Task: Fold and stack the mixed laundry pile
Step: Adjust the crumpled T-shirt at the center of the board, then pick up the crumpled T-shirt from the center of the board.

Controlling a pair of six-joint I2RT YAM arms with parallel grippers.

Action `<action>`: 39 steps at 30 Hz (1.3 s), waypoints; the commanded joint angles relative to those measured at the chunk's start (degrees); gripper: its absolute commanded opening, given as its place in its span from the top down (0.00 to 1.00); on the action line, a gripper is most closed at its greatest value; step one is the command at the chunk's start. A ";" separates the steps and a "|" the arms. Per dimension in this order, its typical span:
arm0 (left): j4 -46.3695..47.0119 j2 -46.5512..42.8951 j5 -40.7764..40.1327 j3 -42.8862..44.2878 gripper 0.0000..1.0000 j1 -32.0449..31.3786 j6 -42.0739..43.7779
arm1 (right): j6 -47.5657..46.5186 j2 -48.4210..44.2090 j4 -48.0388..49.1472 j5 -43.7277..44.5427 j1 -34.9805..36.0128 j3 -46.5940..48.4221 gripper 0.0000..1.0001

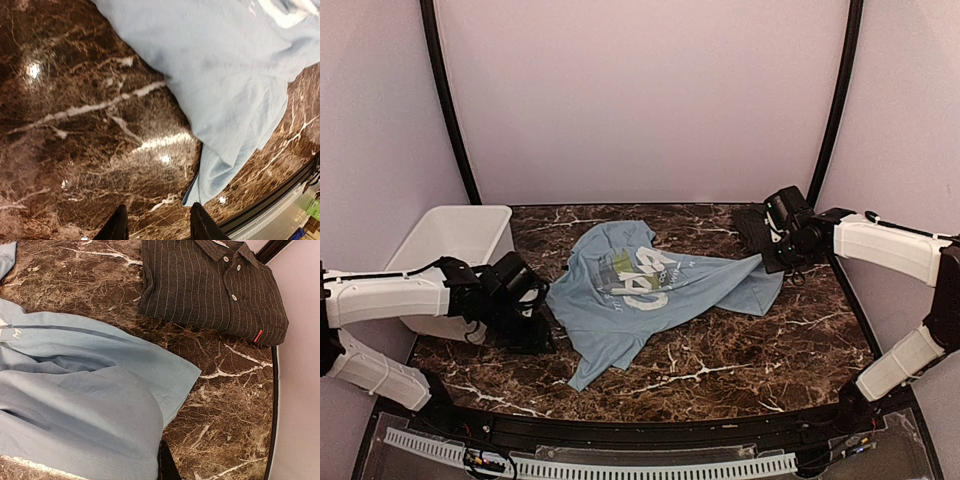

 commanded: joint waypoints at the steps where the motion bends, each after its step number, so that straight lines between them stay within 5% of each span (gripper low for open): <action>1: 5.46 -2.00 0.47 -2.36 0.61 3.60 -3.79 | 0.30 -1.45 0.73 0.46 -0.27 -0.13 1.00; 7: 19.70 1.03 4.73 -5.20 0.62 3.76 -5.70 | 0.61 -1.96 0.63 0.05 -0.27 -0.53 1.00; 20: 33.97 10.40 8.13 -8.14 0.57 3.68 -9.18 | 0.72 -1.82 0.28 -0.18 -0.27 -0.64 1.00; 26: 40.74 14.01 8.22 -9.83 0.71 3.18 -11.52 | 0.75 -1.59 0.50 -0.12 -0.27 -1.05 1.00; 32: 37.05 7.79 2.98 -5.76 1.00 3.36 -8.31 | 0.55 -2.28 0.27 0.54 -0.27 -0.46 1.00; 39: 23.86 -0.18 -2.33 9.15 1.00 9.10 1.90 | -2.57 -3.27 0.26 1.72 -0.27 5.20 1.00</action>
